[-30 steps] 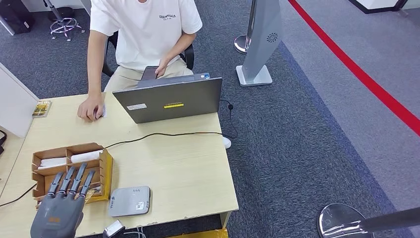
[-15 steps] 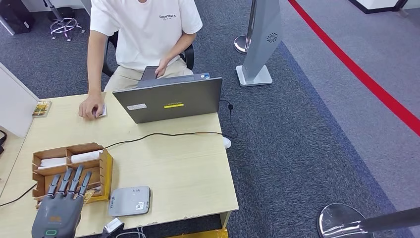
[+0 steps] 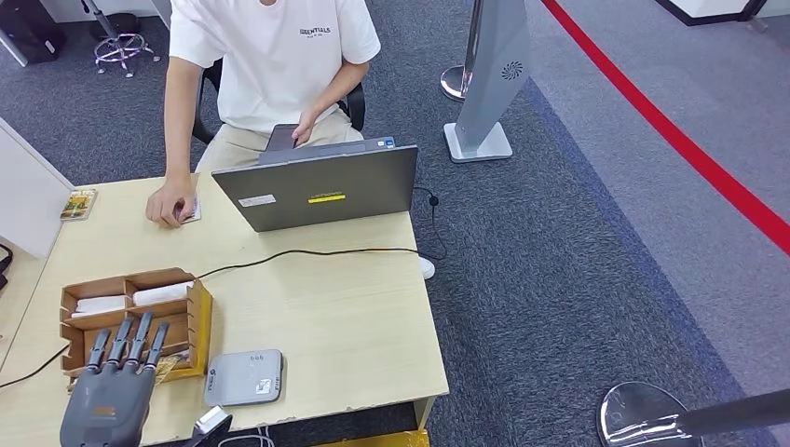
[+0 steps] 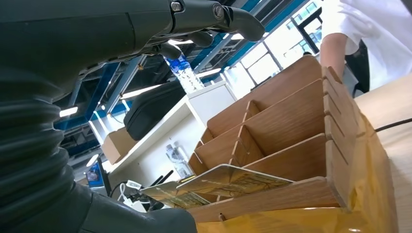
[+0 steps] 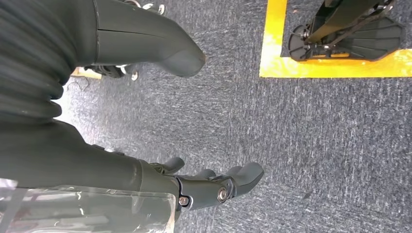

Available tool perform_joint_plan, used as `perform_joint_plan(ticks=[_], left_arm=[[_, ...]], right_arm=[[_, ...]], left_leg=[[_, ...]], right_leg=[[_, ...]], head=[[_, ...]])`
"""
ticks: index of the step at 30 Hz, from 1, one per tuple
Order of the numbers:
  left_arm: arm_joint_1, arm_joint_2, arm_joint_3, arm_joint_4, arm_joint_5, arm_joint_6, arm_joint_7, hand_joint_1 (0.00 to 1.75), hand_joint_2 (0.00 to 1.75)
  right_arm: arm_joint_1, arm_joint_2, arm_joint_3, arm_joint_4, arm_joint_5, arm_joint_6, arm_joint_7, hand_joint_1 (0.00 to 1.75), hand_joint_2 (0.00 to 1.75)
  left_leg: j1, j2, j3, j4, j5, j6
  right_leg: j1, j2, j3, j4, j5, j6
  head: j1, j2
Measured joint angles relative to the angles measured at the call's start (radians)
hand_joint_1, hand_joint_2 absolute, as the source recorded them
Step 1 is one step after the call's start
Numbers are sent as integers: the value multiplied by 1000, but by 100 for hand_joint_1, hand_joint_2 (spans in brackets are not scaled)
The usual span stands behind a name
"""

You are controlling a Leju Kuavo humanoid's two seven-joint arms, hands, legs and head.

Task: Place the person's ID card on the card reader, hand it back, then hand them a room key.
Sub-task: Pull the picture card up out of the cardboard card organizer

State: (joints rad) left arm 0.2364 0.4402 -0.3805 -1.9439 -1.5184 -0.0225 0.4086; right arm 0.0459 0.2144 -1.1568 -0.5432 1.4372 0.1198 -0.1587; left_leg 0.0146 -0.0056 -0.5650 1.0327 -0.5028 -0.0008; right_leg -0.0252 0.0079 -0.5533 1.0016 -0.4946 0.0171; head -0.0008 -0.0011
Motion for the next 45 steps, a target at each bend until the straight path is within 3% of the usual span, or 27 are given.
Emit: perform_joint_plan(ticks=[17, 45], left_arm=[[-17, -62, 76, 81, -44, 85, 11, 0, 175], [-47, -102, 89, 134, -44, 85, 9, 0, 175]], right_arm=[[-9, 0, -22, 0, 58, -2, -18, 0, 175], [-13, 0, -38, 0, 79, -1, -27, 0, 175]], left_leg=[[0, 0, 0, 0, 0, 0], [0, 0, 0, 0, 0, 0]], right_leg=[[0, 0, 0, 0, 0, 0], [0, 0, 0, 0, 0, 0]], head=[[0, 0], [0, 0]])
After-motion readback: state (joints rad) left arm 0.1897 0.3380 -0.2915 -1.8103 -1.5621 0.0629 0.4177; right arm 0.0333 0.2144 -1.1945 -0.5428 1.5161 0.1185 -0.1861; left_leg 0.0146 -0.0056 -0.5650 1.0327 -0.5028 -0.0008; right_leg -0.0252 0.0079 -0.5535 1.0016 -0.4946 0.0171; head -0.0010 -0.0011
